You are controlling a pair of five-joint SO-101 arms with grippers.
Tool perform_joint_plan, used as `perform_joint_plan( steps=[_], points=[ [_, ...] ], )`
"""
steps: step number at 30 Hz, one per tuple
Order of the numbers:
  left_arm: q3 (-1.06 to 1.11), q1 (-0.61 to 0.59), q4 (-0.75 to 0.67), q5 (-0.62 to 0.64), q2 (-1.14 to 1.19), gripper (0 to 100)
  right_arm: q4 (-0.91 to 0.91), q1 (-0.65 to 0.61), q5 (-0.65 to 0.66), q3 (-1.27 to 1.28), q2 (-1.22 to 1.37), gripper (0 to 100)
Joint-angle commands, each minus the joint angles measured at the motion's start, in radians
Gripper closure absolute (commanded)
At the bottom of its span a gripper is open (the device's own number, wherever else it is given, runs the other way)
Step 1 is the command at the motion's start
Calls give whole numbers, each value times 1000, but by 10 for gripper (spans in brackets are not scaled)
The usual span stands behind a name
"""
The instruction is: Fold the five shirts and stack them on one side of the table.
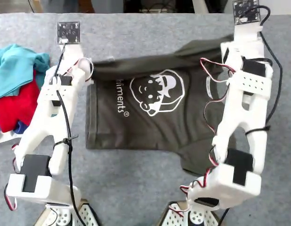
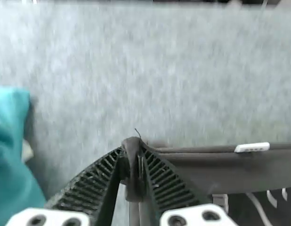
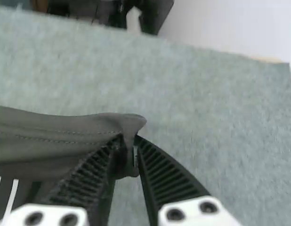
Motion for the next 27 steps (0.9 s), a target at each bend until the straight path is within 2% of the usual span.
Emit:
perform_joint_plan(
  steps=[1,4,8,11,14,21,27],
  points=[
    [-35,5,135,-34,-121,971,193,0,140,-61,-122,986],
    [56,48,192,-103,-244,971,377,0,261,-61,-188,986],
    [321,130,170,-176,-397,971,525,29,267,-15,-277,986],
    [522,171,143,-212,-497,971,529,86,322,108,-367,986],
    [634,165,123,-212,-589,971,528,135,404,274,-466,986],
    [733,94,178,-216,-664,971,528,213,476,608,-725,986],
    [799,59,140,-216,-664,971,532,305,477,768,-834,986]
  ],
)
